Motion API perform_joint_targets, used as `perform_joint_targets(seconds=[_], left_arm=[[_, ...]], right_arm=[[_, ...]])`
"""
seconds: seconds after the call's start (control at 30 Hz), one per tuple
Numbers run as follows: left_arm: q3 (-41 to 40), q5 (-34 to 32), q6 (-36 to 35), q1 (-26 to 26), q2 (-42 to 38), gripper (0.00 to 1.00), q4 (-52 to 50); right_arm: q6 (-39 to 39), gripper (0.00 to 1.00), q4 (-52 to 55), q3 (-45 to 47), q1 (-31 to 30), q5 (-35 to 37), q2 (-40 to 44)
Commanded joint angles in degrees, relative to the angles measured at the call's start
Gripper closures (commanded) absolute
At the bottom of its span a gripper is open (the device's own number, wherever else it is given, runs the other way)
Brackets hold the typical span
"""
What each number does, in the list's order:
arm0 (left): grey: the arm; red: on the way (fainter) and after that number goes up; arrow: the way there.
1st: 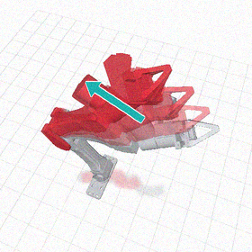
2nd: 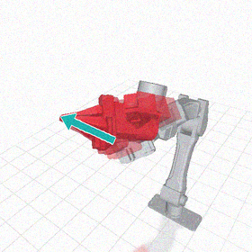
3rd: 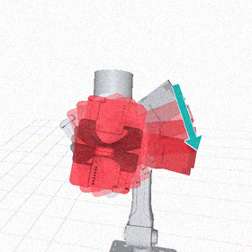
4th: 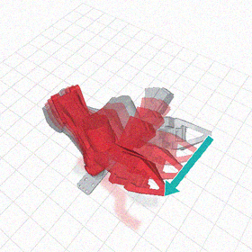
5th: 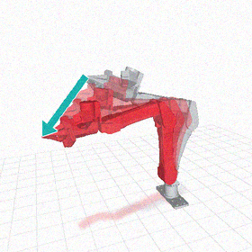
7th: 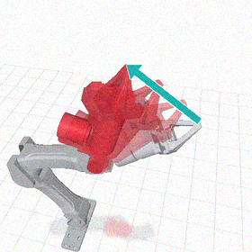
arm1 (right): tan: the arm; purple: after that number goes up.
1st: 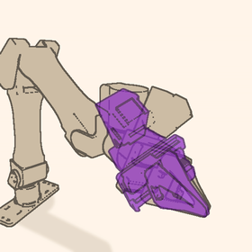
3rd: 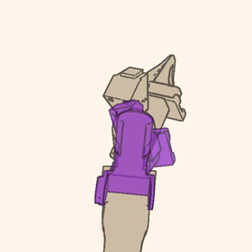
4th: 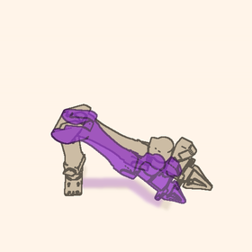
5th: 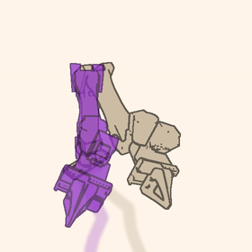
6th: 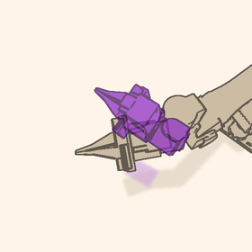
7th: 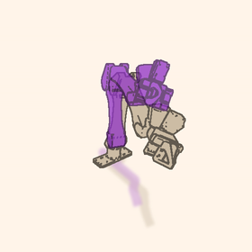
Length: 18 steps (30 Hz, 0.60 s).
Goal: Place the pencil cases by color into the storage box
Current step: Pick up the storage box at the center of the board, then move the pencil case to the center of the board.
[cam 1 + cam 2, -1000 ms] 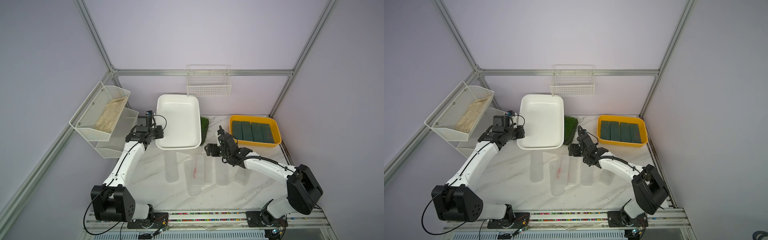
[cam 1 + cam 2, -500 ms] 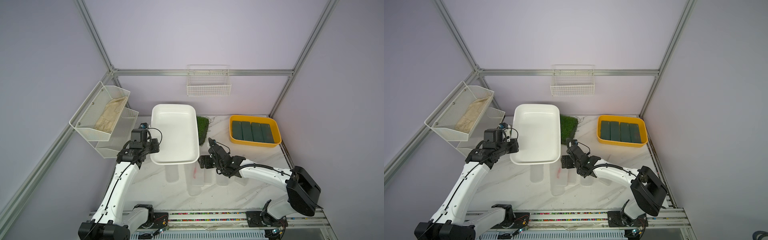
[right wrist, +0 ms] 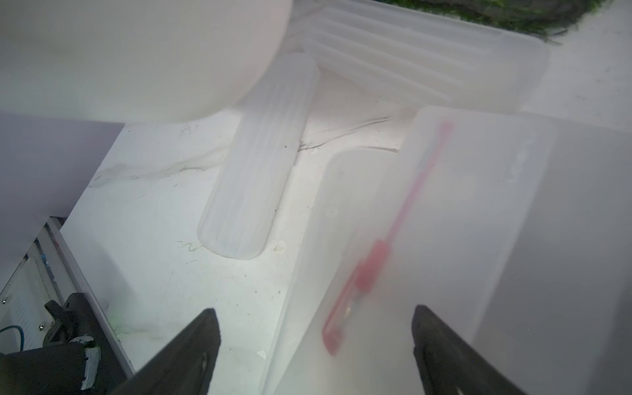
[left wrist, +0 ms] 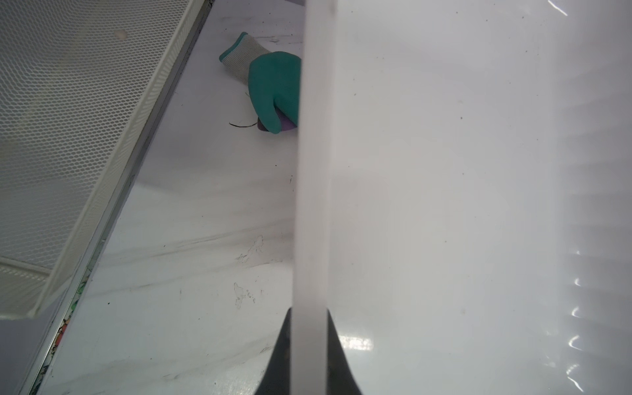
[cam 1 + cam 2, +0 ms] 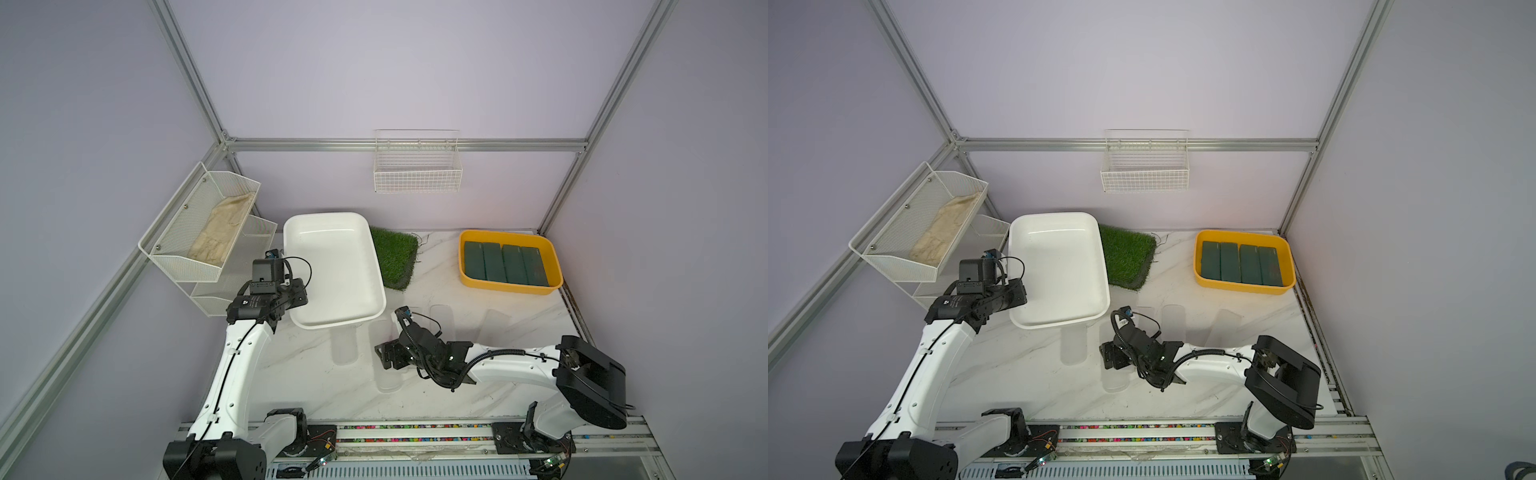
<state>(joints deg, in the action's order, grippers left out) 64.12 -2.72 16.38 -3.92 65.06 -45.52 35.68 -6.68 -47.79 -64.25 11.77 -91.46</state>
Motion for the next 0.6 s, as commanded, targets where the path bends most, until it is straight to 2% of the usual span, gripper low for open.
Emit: perform_joint_targets(seconds=[0.0,0.27,0.57], left_arm=[[7.03,4.68,3.03,-2.03,1.55,1.0,5.18],[11.71,7.15,3.87,-3.78,6.72,1.0,5.96],[15.01,9.81,6.01,-4.8,10.21,1.0,6.86]], right_arm=[[-2.36,0.11,-8.84,-1.85,-3.97,1.2,-4.35],[-11.99,0.11,-14.87,-10.6,-10.97,4.06,-17.48],[-19.55,0.11,-16.97,-17.93,-11.73,2.99,-25.89]])
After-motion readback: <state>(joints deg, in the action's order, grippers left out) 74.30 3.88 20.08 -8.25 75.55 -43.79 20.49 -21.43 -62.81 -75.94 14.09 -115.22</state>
